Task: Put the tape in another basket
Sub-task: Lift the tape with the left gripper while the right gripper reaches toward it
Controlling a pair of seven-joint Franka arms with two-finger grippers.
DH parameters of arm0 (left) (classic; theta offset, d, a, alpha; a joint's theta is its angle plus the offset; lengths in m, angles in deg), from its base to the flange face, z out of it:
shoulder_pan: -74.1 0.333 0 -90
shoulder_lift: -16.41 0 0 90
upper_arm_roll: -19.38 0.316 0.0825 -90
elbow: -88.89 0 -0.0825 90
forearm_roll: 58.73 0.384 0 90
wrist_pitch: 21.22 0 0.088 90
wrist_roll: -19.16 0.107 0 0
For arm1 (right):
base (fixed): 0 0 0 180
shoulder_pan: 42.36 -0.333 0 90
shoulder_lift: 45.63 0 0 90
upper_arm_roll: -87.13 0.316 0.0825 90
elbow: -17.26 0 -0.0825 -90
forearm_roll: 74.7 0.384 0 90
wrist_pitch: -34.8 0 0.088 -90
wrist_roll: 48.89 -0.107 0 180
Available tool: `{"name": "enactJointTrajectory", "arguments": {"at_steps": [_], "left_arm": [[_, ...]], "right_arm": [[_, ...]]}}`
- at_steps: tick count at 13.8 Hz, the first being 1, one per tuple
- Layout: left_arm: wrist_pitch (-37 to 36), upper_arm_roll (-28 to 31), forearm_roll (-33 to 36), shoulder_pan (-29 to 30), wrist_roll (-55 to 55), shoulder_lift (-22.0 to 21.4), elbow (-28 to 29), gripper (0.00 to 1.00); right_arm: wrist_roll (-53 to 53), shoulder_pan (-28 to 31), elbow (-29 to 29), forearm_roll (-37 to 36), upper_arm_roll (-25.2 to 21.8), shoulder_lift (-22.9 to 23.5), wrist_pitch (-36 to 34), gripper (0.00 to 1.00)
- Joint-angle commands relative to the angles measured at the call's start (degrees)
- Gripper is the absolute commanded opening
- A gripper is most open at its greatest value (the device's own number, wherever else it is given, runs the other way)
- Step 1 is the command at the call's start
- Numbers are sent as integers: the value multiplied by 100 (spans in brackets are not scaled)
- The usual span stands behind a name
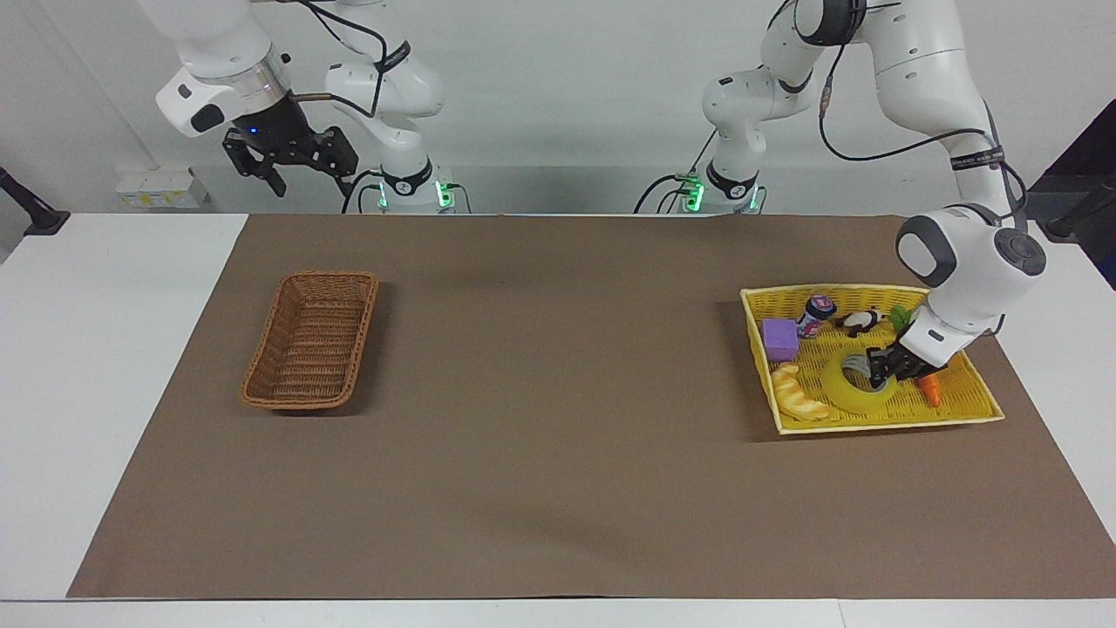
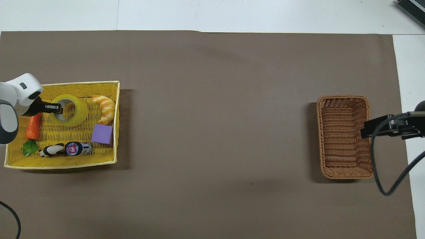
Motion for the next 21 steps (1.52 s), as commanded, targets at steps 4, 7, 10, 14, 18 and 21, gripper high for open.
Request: {"name": "enactJointTrajectory", "arguments": {"at_steps": [4, 7, 10, 14, 18, 21], "left_arm": [[-394, -43, -76, -95, 42, -411, -237, 0], [-376, -43, -198, -526, -124, -350, -360, 0], [-350, -43, -804, -1017, -694, -341, -378, 0], [-253, -43, -805, -2053, -2406, -332, -474, 0], [-262, -52, -823, -2871, -3270, -367, -431, 0], [-183, -70, -1348, -3496, -3613, -411, -387, 0]], "right_arm": [[101, 44, -5, 34, 10, -75, -20, 100], [93, -26, -267, 87, 19, -214, 181, 100], [119, -61, -865, 279, 54, -417, 717, 100], [23, -288, -1532, 938, 98, -400, 1569, 100], [-13, -325, -1833, 1738, 98, -137, 2141, 100], [75, -360, -2087, 2782, 98, 215, 2624, 100]]}}
